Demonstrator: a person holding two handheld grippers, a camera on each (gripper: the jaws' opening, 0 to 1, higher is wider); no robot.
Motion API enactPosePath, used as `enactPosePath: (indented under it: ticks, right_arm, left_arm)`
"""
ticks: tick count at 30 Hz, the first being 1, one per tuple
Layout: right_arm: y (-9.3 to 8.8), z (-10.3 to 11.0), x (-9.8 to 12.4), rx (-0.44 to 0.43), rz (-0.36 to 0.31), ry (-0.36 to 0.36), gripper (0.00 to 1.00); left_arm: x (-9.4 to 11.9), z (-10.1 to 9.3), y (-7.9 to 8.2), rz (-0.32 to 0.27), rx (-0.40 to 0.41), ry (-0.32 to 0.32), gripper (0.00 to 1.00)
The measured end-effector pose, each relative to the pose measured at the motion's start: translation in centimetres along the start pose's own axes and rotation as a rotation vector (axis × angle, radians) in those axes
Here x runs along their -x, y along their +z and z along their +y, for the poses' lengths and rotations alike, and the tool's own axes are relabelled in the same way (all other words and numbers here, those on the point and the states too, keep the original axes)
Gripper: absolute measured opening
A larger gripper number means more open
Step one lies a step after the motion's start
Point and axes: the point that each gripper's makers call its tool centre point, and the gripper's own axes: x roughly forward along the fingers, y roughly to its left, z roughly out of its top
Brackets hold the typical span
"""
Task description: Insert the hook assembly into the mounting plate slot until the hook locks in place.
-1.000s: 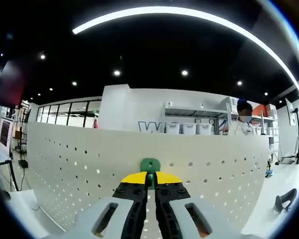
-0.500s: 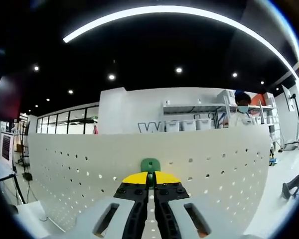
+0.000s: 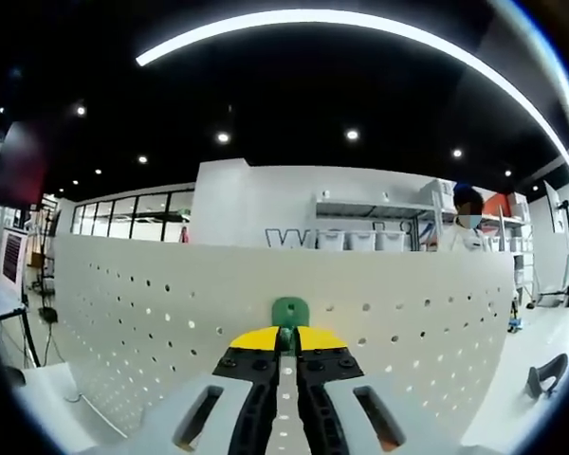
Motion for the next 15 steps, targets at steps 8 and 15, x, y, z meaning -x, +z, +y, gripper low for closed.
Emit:
enactPosePath:
  ticks: [8, 15]
  right_arm:
    - [0.02, 0.02, 0.08, 0.009, 0.004, 0.004, 0.09]
    - [0.03, -0.08, 0.3, 0.01, 0.005, 0.001, 0.13]
  left_arm:
    - [0.13, -0.03, 0.06, -0.002, 0.0, 0.004, 0.9]
    - [0.16, -0.08, 0.07, -0.003, 0.0, 0.004, 0.9]
